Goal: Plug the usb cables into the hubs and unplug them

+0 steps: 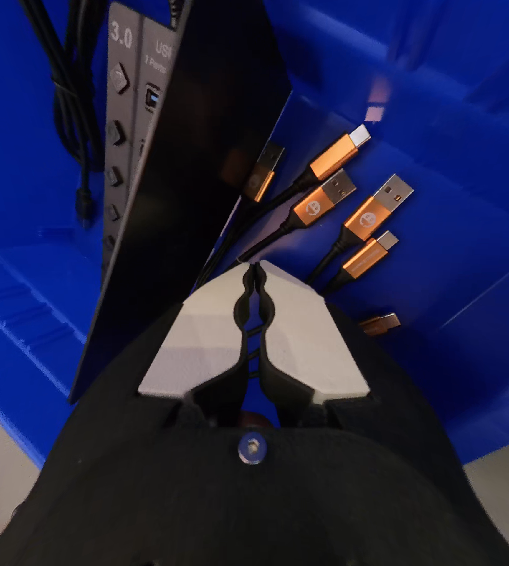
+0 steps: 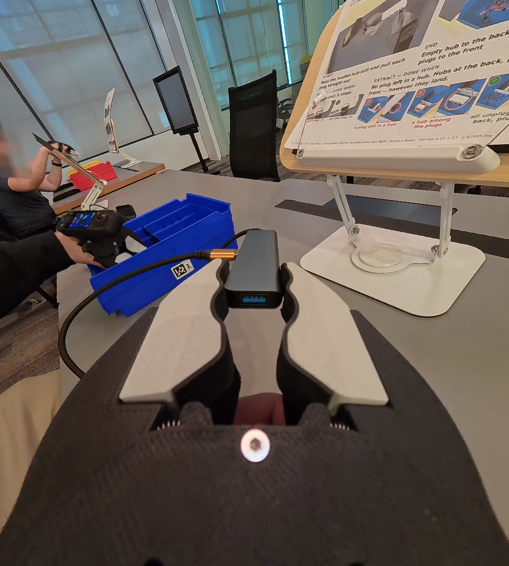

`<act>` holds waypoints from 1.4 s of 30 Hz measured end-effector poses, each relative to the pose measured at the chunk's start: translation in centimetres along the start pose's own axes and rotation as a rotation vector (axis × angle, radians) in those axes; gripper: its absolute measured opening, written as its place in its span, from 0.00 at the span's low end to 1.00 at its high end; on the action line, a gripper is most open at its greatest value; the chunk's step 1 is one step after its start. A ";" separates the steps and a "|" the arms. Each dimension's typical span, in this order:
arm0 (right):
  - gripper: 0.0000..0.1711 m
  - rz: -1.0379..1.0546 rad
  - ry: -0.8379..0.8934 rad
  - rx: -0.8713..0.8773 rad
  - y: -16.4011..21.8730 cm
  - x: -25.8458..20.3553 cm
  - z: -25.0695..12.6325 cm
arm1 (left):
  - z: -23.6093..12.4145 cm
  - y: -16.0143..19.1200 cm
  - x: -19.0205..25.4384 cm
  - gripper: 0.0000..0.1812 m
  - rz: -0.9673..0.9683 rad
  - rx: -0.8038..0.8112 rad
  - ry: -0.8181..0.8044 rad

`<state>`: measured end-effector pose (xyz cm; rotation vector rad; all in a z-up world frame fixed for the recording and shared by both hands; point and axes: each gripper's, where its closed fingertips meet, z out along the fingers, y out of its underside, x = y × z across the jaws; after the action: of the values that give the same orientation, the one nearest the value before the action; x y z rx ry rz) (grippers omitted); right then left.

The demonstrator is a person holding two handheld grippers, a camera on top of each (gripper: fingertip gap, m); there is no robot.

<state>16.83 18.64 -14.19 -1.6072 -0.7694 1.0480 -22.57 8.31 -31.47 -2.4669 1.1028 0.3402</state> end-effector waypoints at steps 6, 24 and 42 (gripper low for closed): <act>0.18 0.007 -0.001 -0.008 0.3 0.2 0.2 | 0.1 -0.7 0.9 0.09 0.090 0.001 0.020; 0.18 0.016 0.004 -0.012 0.6 0.4 0.2 | 0.7 -1.5 1.4 0.07 0.288 -0.115 0.315; 0.18 0.020 0.004 -0.012 0.7 0.6 0.2 | -0.2 -0.9 1.5 0.03 0.223 -0.013 0.263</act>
<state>16.85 19.08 -14.99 -1.6299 -0.7590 1.0561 -20.87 7.77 -31.62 -2.4550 1.4930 0.0869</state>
